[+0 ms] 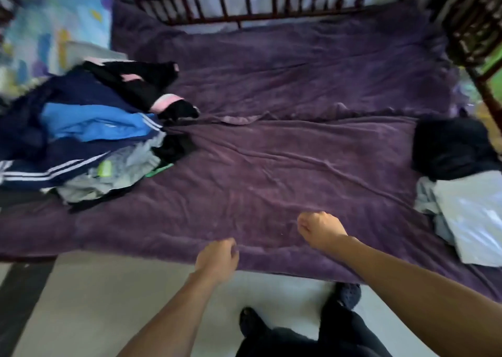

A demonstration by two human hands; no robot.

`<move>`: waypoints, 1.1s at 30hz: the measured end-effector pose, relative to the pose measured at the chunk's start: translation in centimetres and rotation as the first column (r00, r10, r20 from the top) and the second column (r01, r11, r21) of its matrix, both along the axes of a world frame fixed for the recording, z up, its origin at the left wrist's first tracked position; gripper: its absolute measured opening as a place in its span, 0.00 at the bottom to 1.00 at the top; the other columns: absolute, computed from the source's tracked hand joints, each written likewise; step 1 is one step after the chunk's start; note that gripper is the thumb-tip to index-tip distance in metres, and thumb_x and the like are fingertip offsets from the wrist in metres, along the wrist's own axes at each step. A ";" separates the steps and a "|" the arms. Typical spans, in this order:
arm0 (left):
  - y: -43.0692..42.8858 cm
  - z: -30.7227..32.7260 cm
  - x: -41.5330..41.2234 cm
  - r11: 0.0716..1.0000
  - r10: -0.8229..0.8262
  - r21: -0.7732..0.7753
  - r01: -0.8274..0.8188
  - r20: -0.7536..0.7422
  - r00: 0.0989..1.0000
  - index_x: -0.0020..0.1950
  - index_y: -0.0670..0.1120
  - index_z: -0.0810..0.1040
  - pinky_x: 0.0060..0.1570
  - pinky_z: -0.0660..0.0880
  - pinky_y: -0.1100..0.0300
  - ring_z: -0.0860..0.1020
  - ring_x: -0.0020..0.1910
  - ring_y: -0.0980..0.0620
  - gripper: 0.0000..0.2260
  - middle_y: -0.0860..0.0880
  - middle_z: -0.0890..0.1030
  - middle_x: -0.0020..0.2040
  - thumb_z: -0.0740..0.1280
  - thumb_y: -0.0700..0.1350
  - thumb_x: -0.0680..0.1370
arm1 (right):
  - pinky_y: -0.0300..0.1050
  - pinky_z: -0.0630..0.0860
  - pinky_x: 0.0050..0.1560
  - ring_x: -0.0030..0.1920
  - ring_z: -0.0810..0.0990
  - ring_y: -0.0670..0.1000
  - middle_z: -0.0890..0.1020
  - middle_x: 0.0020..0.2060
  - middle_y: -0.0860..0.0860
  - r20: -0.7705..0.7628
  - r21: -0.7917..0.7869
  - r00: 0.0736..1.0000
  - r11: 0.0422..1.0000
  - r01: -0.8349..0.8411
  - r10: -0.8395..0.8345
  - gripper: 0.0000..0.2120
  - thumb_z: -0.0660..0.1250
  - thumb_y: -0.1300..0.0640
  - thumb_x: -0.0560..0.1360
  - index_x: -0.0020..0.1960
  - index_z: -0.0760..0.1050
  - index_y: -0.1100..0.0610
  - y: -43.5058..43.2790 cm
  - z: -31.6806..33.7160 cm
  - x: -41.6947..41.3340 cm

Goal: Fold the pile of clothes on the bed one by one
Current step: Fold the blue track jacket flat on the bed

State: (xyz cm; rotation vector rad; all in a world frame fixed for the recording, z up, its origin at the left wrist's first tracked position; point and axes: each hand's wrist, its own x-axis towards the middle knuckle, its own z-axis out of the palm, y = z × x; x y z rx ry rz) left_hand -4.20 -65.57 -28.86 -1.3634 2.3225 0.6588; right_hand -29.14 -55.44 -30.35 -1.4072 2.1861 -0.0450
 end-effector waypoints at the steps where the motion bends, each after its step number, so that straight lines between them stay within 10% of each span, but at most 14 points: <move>1: -0.9 0.8 2.8 0.999 0.040 -0.024 -0.040 -0.004 0.999 0.54 0.50 0.75 0.48 0.73 0.56 0.79 0.56 0.45 0.10 0.48 0.82 0.52 0.60 0.53 0.78 | 0.48 0.73 0.45 0.52 0.79 0.61 0.83 0.51 0.54 0.004 -0.013 0.999 0.999 -0.032 0.032 0.10 0.60 0.50 0.78 0.53 0.77 0.51 -1.6 0.7 2.3; 17: -15.3 8.5 26.2 0.884 0.413 -0.157 -0.440 -0.179 0.893 0.60 0.51 0.78 0.54 0.75 0.56 0.79 0.56 0.48 0.13 0.49 0.83 0.55 0.62 0.51 0.78 | 0.45 0.73 0.50 0.55 0.79 0.55 0.81 0.55 0.49 0.043 -0.177 0.955 0.943 -0.283 0.294 0.12 0.62 0.49 0.78 0.58 0.77 0.50 -26.0 7.3 22.7; 33: -42.7 5.7 32.1 0.947 0.303 -0.094 -0.308 -0.066 0.951 0.51 0.46 0.76 0.48 0.72 0.55 0.77 0.52 0.47 0.07 0.49 0.78 0.49 0.59 0.46 0.79 | 0.46 0.75 0.53 0.57 0.78 0.56 0.80 0.57 0.53 0.255 0.078 0.964 0.995 0.057 -0.075 0.16 0.67 0.49 0.74 0.60 0.78 0.50 -51.2 0.8 27.8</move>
